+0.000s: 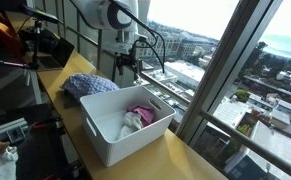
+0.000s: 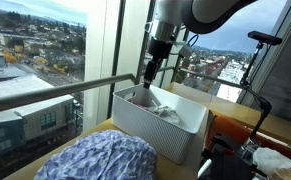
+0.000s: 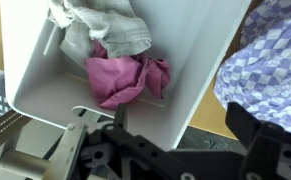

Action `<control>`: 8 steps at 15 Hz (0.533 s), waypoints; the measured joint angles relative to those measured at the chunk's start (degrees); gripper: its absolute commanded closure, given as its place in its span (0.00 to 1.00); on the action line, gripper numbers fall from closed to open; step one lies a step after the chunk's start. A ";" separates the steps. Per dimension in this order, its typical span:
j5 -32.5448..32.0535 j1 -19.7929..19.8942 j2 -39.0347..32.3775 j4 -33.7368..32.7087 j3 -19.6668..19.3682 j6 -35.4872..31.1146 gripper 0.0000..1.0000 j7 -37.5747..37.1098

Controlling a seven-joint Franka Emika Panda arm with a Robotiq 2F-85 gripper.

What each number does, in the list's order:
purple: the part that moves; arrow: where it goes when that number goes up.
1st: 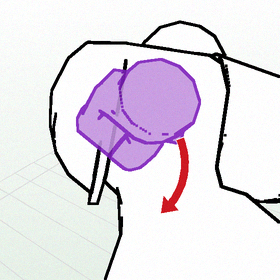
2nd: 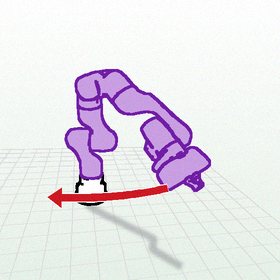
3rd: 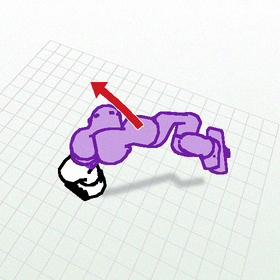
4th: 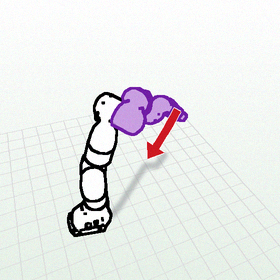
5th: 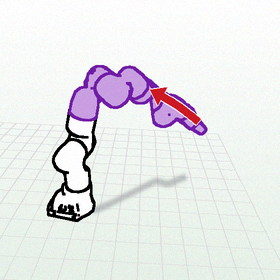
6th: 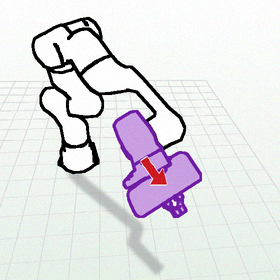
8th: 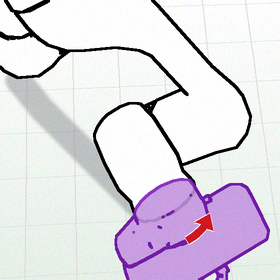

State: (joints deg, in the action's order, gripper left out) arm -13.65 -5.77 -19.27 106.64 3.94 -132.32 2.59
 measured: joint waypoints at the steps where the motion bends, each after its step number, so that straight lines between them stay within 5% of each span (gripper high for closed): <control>1: 0.00 0.74 0.00 0.73 -0.48 -0.56 0.00 0.50; 8: 0.03 4.81 -0.88 7.83 -2.24 -6.53 0.00 3.08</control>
State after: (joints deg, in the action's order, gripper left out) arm -13.62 -0.96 -20.15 114.47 1.70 -138.86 5.67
